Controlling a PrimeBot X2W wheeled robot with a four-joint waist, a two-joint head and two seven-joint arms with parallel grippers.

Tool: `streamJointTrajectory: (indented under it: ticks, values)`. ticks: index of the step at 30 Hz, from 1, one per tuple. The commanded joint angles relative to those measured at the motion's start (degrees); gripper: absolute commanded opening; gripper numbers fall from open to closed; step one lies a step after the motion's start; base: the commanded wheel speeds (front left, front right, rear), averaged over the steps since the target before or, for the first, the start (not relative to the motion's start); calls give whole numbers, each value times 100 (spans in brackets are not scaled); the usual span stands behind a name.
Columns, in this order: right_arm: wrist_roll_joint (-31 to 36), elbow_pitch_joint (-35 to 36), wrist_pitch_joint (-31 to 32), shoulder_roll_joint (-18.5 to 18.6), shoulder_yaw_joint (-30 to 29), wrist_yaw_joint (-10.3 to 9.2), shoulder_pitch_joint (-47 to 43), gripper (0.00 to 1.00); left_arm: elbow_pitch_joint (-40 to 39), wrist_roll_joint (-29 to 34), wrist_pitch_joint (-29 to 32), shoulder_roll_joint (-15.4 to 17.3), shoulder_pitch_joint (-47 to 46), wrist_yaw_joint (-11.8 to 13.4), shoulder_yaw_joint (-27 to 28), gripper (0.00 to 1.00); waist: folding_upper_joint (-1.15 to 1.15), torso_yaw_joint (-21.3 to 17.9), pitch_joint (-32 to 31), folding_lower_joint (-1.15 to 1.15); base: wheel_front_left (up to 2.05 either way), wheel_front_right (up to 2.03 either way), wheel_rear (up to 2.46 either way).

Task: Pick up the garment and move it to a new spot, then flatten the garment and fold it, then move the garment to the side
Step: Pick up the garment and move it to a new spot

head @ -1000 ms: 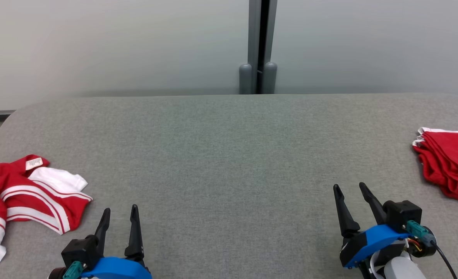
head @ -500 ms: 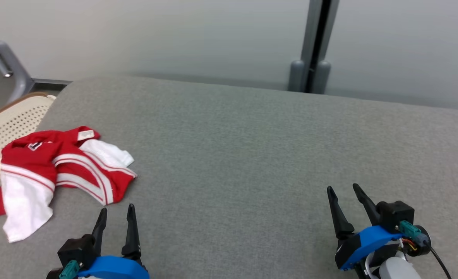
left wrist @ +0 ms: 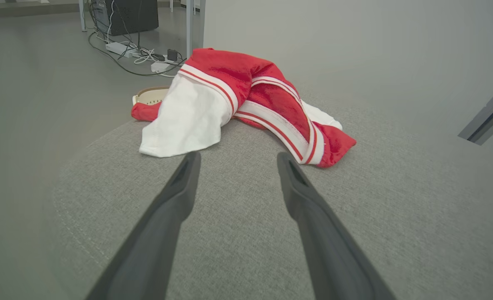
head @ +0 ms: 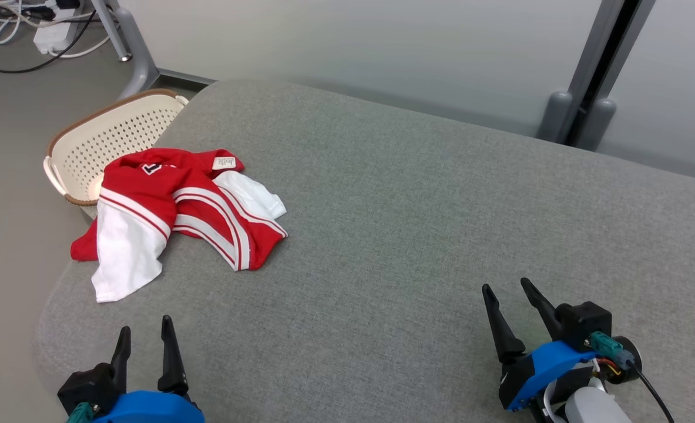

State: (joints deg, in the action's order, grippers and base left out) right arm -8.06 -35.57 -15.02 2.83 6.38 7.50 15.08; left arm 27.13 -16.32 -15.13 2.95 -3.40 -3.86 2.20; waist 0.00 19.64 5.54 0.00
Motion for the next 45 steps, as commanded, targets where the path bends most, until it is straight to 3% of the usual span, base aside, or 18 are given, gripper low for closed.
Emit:
streamJointTrajectory:
  ticks: [1, 10, 16, 31, 32, 33, 34, 40, 45]
  values:
    - [49, 14, -21, 15, -2, -1, 66, 100, -35, -12, -2, -5, -27, 19, 51, 100, 0, 75, 82, 0, 0, 0, 0]
    - [218, 189, -21, 15, 2, -2, 384, 100, 53, -25, -2, -4, -698, 34, 589, 100, 0, -82, 674, 0, 0, 0, 0]
    - [512, 363, -21, 15, -82, -2, 620, 100, 438, 146, -1, 77, -1586, -145, 1171, 100, 0, -306, 1249, 0, 0, 0, 0]
    - [827, 371, 16, 87, -310, -8, 895, 100, 2788, 209, -4, 756, -3285, -234, 1759, 100, 0, -780, 2074, 0, 0, 0, 0]
    - [812, 359, 17, 93, -320, -9, 916, 100, 2915, 183, -4, 783, -3333, -223, 1807, 85, 0, -805, 2094, 0, 0, 0, 0]
    - [790, 359, 21, 98, -322, -9, 931, 100, 3019, 181, -3, 824, -3376, -219, 1837, 48, 0, -830, 2109, 0, 0, 0, 0]
    - [760, 368, 22, 100, -327, -9, 937, 100, 3080, 198, -3, 856, -3411, -229, 1843, 0, 0, -847, 2120, 0, 0, 0, 0]
    - [659, 401, 22, 99, -320, -10, 931, 100, 2950, 160, -4, 958, -3443, -297, 1942, 0, 0, -907, 2093, 0, 0, 0, 0]
    - [453, 511, 13, 70, -349, -8, 865, 100, 2007, 242, -8, 909, -3387, -368, 1830, 0, 0, -958, 1904, 0, 0, 0, 0]
